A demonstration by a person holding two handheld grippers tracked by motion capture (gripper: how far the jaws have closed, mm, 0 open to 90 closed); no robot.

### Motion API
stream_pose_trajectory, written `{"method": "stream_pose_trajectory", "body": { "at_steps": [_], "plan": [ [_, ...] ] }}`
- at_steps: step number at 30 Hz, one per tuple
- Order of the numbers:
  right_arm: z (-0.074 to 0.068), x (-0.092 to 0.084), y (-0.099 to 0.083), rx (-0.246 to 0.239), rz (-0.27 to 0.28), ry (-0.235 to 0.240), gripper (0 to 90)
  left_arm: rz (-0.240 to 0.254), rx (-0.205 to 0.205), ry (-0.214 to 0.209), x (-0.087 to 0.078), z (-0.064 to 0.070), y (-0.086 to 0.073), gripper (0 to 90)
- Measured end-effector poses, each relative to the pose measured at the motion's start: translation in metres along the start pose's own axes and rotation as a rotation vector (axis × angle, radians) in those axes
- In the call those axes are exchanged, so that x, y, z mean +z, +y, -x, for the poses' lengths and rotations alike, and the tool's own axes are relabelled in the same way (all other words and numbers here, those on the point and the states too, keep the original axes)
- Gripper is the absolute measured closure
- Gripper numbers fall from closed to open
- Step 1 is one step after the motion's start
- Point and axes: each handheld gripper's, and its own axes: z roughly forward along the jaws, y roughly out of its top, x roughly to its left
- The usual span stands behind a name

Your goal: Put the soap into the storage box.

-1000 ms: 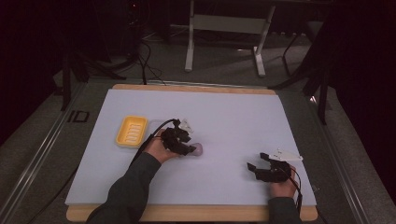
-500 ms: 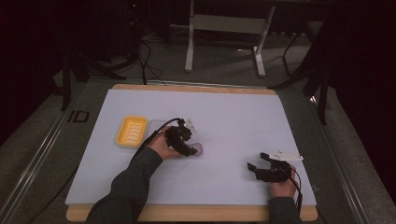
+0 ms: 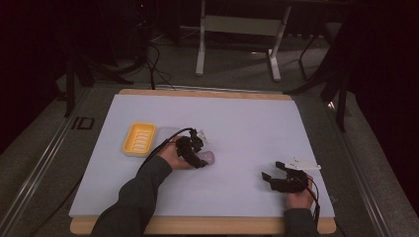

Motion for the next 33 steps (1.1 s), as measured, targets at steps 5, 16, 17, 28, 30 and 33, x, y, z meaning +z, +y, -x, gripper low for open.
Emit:
{"method": "stream_pose_trajectory", "body": {
  "at_steps": [5,16,17,28,30,33],
  "plan": [
    [0.0,0.0,0.0,0.0,0.0,0.0,22.3,-0.02,0.008,0.002,0.001,-0.001,-0.001,37.3],
    [0.0,0.0,0.0,0.001,-0.002,0.0,22.2,-0.091,-0.001,-0.005,0.004,0.0,0.007,43.4],
    [0.0,0.0,0.0,0.0,-0.001,0.0,22.2,-0.102,0.001,-0.003,0.005,0.0,0.009,43.3],
    [0.0,0.0,0.0,0.004,-0.002,0.003,22.1,-0.173,0.018,-0.014,0.012,0.001,0.018,44.6],
    [0.0,0.001,0.0,0.004,-0.002,0.002,22.1,-0.203,0.035,-0.008,0.013,0.001,0.021,45.0],
    [0.001,0.001,0.0,0.003,-0.002,0.003,22.1,-0.205,0.031,0.001,0.013,0.002,0.022,47.0]
  ]
}}
